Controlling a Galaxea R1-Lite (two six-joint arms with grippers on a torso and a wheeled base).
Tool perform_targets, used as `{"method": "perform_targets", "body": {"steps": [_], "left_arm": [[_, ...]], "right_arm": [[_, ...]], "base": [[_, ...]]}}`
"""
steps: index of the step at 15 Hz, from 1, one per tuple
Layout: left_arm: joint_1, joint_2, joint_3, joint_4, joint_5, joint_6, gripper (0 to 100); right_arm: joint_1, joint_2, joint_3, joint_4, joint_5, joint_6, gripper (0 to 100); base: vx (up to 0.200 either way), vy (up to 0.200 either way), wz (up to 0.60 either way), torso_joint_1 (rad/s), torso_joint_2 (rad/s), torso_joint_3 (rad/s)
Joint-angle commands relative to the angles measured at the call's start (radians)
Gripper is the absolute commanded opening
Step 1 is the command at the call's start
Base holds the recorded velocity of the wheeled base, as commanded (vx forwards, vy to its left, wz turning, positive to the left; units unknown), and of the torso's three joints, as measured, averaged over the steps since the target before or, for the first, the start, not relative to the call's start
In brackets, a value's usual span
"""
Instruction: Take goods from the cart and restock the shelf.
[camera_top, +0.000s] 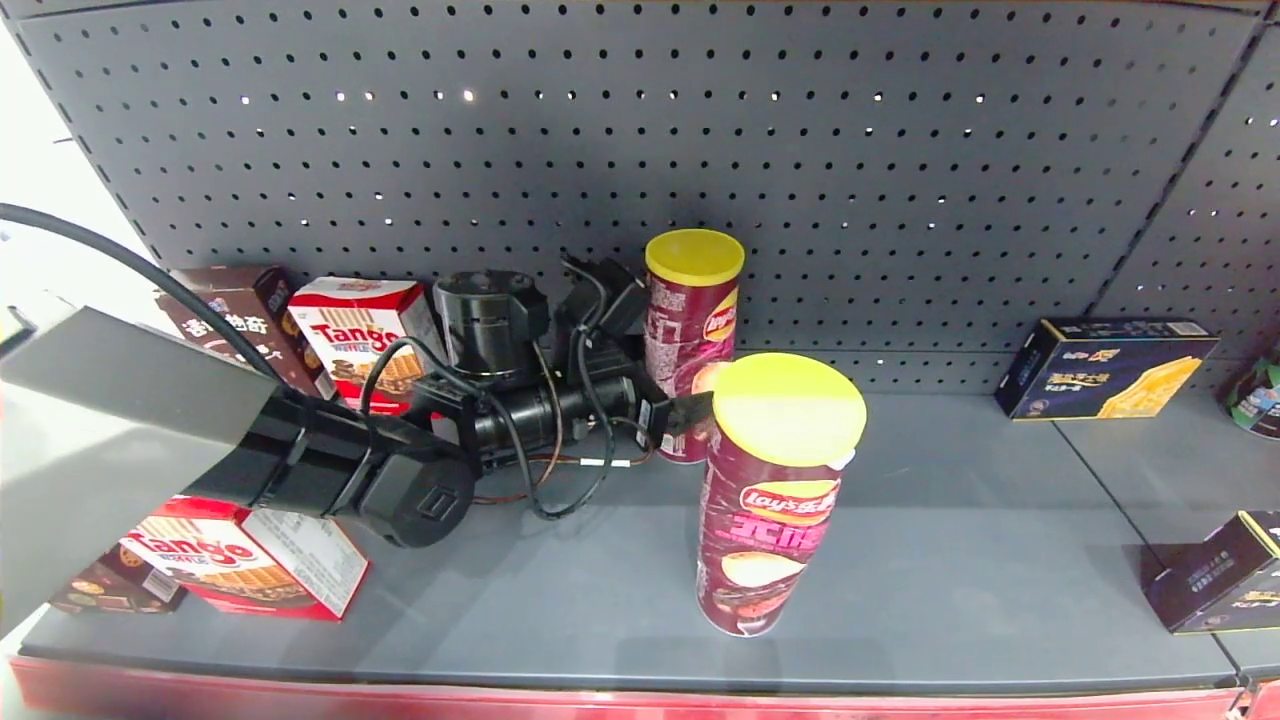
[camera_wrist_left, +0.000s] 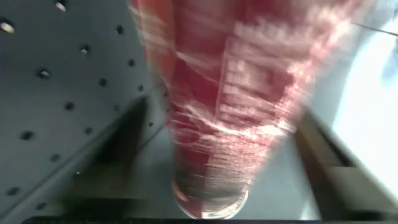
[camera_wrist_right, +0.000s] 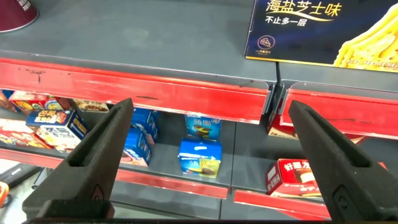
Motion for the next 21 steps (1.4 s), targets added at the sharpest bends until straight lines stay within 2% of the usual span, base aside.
{"method": "perform_targets", "body": {"steps": [1, 4, 7, 8, 10, 13, 14, 18, 21], "left_arm": [[-0.005, -0.002, 0.018, -0.01, 0.011, 0.0, 100], [0.003, -0.047, 0.049, -0.029, 0.014, 0.0, 100], [0.009, -0.126, 0.135, -0.029, 0.032, 0.0, 100], [0.009, -0.14, 0.158, -0.029, 0.055, 0.0, 100], [0.009, -0.172, 0.208, -0.038, 0.156, 0.0, 100], [0.012, -0.179, 0.225, -0.086, 0.221, -0.005, 100], [0.024, -0.179, 0.228, -0.087, 0.261, -0.003, 100], [0.026, -0.176, 0.221, -0.086, 0.345, -0.008, 100], [0.027, -0.176, 0.222, -0.086, 0.38, -0.011, 100]], "right_arm": [[0.001, 0.002, 0.0, 0.0, 0.0, 0.0, 100], [0.001, 0.002, 0.0, 0.0, 0.0, 0.0, 100], [0.002, 0.002, 0.0, 0.0, 0.0, 0.0, 100], [0.001, 0.002, 0.0, 0.0, 0.0, 0.0, 100], [0.001, 0.002, 0.0, 0.0, 0.0, 0.0, 100], [0.001, 0.002, 0.0, 0.0, 0.0, 0.0, 100], [0.001, 0.002, 0.0, 0.0, 0.0, 0.0, 100], [0.002, 0.002, 0.0, 0.0, 0.0, 0.0, 100], [0.002, 0.002, 0.0, 0.0, 0.0, 0.0, 100]], "base": [[0.0, 0.0, 0.0, 0.0, 0.0, 0.0], [0.0, 0.0, 0.0, 0.0, 0.0, 0.0], [0.0, 0.0, 0.0, 0.0, 0.0, 0.0], [0.0, 0.0, 0.0, 0.0, 0.0, 0.0], [0.0, 0.0, 0.0, 0.0, 0.0, 0.0], [0.0, 0.0, 0.0, 0.0, 0.0, 0.0], [0.0, 0.0, 0.0, 0.0, 0.0, 0.0], [0.0, 0.0, 0.0, 0.0, 0.0, 0.0], [0.0, 0.0, 0.0, 0.0, 0.0, 0.0]]}}
